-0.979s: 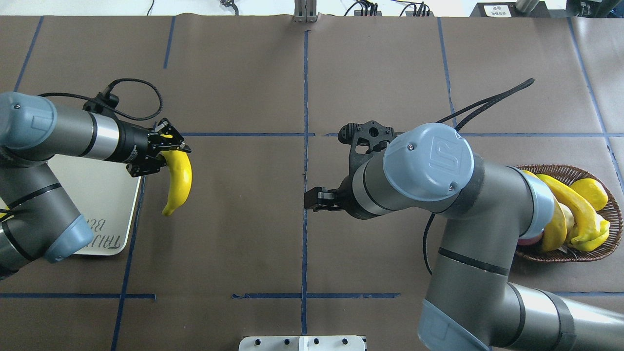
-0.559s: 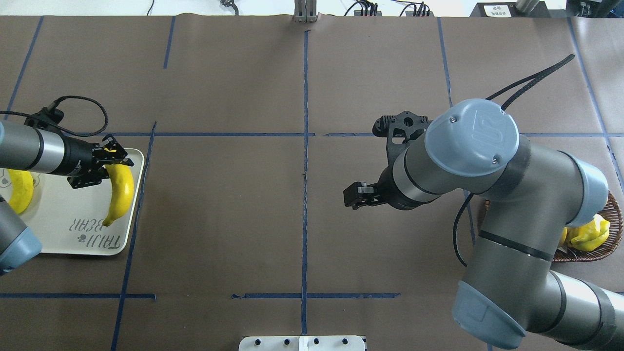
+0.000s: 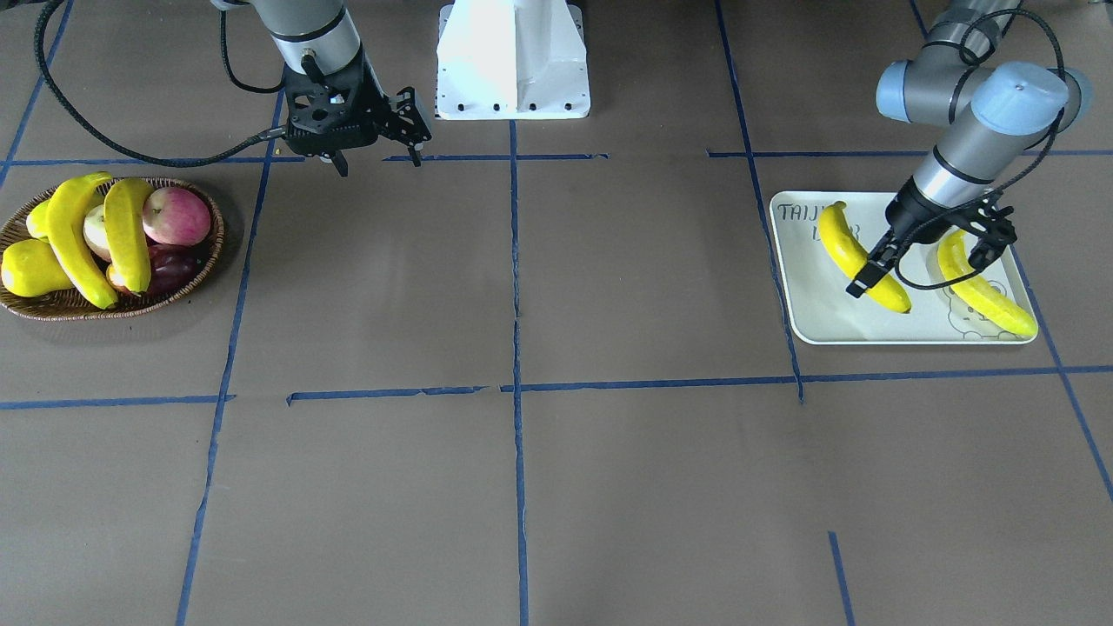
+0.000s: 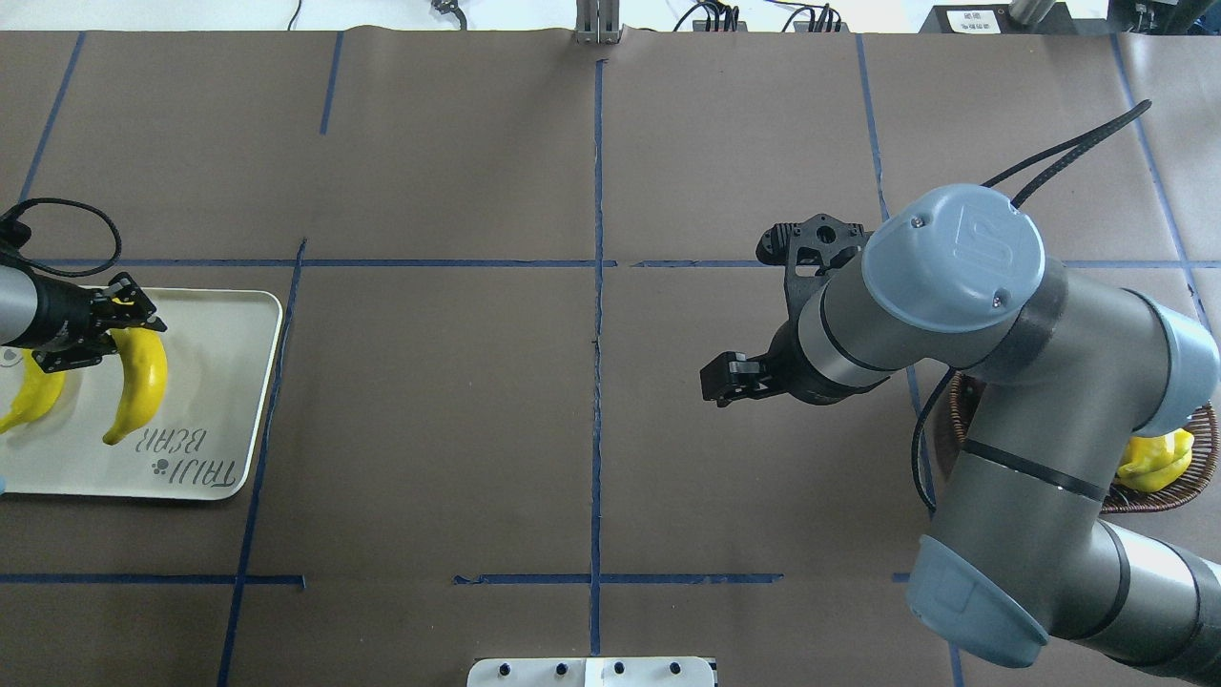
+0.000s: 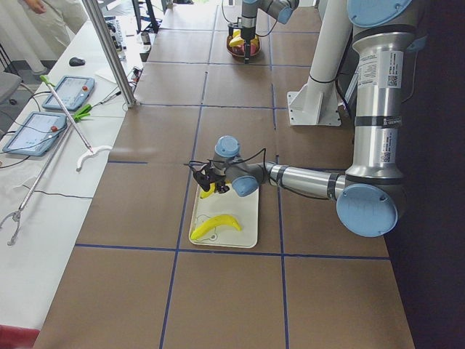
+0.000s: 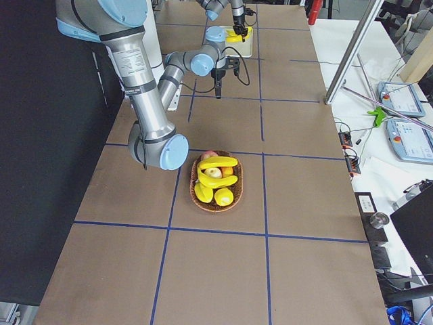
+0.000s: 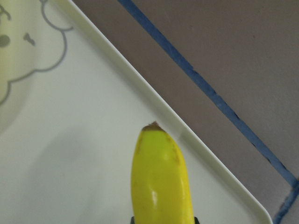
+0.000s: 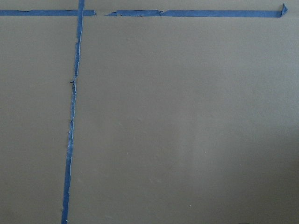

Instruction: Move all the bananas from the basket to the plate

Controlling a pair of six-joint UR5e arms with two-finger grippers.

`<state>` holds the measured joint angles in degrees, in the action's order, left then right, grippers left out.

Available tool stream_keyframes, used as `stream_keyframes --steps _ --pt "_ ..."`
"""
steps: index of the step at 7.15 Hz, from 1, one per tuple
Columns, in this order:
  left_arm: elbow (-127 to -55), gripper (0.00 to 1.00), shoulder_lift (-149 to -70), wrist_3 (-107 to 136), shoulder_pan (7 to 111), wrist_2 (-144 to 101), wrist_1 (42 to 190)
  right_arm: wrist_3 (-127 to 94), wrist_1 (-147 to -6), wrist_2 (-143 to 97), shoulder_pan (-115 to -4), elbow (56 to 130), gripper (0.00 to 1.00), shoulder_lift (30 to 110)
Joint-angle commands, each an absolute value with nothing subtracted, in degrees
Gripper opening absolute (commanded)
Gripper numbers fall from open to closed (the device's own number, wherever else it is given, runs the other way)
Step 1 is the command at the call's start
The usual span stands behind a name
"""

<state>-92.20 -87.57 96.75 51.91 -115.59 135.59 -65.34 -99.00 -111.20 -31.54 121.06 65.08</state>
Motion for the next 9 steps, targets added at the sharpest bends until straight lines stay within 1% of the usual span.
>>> stream_keyframes --steps 1,2,3,4,6,7,9 --pt "-88.96 0.14 -86.92 93.52 53.79 -113.23 135.62 -65.3 -98.96 -111.09 -31.47 121.11 1.0 65.13" --pt "-87.47 0.25 -86.84 91.17 53.88 -110.85 135.62 -65.3 -98.96 -111.09 -31.46 121.2 1.0 65.13" --pt "-87.1 0.49 -86.84 89.32 55.1 -110.83 135.53 -65.3 -98.96 -111.09 -31.46 121.29 1.0 65.13" --pt "-87.19 0.99 -86.75 86.34 55.8 -110.83 135.53 -65.3 -98.96 -111.09 -31.46 121.29 1.0 65.13" --pt "-87.88 1.0 -86.66 81.14 60.62 -116.67 135.44 -65.3 -98.96 -111.09 -31.55 121.46 1.0 65.04" --pt "-88.85 1.0 -87.01 80.78 65.95 -123.94 135.35 -65.22 -99.49 -111.18 -31.81 122.25 1.0 65.47" --pt "-94.54 1.0 -87.19 80.86 67.15 -127.79 135.44 -59.98 -99.67 -111.27 -33.39 125.05 1.0 70.46"
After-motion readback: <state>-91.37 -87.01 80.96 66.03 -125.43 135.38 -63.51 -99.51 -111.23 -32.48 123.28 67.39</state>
